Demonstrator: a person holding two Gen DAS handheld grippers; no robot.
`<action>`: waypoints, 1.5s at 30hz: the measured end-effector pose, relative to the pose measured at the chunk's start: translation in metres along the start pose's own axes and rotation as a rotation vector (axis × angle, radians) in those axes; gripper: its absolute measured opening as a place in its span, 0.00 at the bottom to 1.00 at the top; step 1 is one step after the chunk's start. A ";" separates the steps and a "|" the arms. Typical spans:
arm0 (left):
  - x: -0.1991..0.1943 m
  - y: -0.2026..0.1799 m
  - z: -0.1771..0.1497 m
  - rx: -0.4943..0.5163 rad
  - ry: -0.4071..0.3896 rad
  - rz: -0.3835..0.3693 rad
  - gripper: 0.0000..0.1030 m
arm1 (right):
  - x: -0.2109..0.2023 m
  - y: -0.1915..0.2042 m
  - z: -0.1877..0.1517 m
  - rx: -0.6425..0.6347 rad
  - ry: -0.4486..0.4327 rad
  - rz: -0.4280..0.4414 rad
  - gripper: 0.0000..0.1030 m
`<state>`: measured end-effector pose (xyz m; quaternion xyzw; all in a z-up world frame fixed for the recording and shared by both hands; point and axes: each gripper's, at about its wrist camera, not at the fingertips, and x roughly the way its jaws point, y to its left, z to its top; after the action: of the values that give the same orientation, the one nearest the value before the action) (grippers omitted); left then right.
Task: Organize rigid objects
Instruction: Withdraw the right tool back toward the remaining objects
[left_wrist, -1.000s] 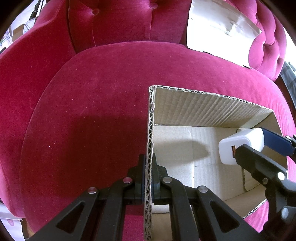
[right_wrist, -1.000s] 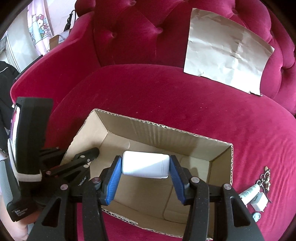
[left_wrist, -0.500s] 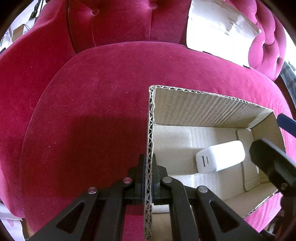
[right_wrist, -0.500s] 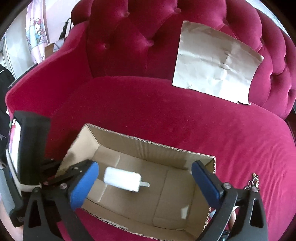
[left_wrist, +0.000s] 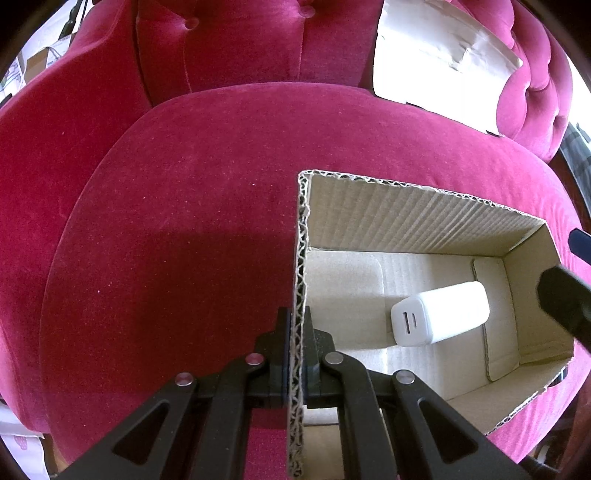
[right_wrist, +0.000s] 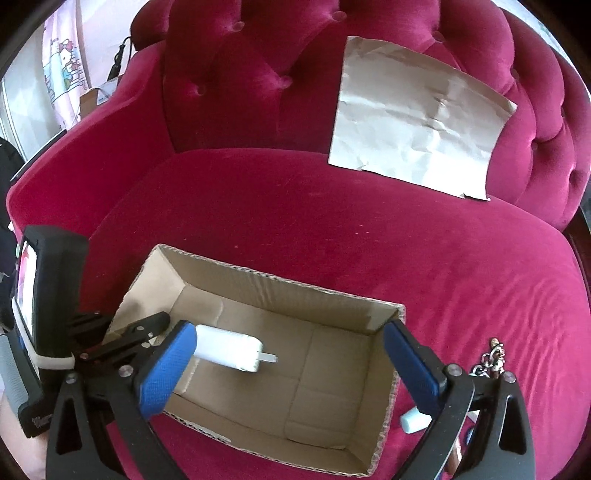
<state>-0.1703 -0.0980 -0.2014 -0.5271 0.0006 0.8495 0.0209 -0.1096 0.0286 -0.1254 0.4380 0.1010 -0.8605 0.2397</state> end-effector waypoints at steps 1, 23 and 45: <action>0.000 0.000 0.000 -0.001 0.000 0.001 0.04 | -0.001 -0.003 0.000 0.005 0.000 0.000 1.00; 0.003 -0.002 0.000 -0.005 -0.001 0.003 0.04 | -0.032 -0.082 -0.004 0.083 -0.011 -0.093 1.00; 0.003 0.000 -0.001 -0.002 -0.007 0.008 0.04 | -0.029 -0.150 -0.044 0.105 0.069 -0.183 1.00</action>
<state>-0.1709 -0.0979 -0.2042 -0.5241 0.0015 0.8515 0.0169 -0.1394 0.1845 -0.1336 0.4684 0.1033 -0.8673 0.1332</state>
